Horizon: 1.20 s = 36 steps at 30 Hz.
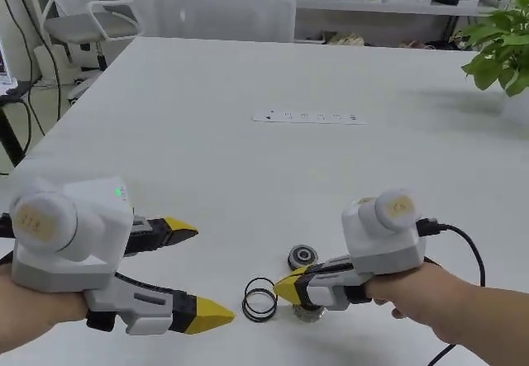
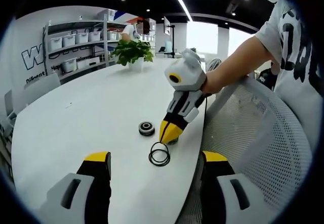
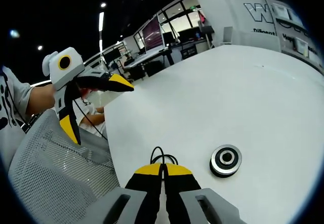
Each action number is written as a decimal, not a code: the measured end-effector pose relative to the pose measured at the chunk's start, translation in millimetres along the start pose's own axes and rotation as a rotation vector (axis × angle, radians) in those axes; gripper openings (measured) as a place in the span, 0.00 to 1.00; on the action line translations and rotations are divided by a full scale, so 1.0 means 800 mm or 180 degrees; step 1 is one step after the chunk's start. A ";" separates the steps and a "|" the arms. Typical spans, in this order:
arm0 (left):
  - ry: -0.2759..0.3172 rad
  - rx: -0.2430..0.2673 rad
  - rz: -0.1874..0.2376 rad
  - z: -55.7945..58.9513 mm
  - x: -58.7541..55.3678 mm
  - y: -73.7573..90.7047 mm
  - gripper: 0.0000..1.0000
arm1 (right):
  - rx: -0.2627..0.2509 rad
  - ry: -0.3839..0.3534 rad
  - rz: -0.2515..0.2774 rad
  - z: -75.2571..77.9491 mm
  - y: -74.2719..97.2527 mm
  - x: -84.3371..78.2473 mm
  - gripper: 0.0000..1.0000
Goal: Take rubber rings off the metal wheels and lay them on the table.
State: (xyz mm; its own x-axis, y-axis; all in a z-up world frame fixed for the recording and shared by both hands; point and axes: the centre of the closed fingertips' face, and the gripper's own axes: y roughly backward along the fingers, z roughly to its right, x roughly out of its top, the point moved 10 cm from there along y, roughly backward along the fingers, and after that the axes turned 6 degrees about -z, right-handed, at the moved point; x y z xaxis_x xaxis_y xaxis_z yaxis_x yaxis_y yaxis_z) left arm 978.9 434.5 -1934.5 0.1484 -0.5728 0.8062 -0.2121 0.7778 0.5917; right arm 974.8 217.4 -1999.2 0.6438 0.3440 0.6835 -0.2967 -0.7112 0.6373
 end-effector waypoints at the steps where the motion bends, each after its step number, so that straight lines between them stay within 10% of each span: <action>1: 0.0005 0.0003 -0.0001 0.000 -0.001 0.000 0.69 | 0.0007 -0.0002 -0.0008 0.000 -0.002 0.000 0.00; 36: 0.0042 0.0035 -0.0072 -0.009 -0.005 0.000 0.68 | -0.0113 0.0142 -0.0034 0.009 -0.001 0.001 0.05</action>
State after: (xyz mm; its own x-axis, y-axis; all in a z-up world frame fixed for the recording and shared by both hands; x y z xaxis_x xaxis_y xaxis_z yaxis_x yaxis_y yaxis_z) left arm 985.2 438.5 -1937.3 0.1659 -0.5866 0.7927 -0.2192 0.7618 0.6096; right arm 981.0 214.0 -2001.8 0.6151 0.3792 0.6913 -0.3153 -0.6853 0.6565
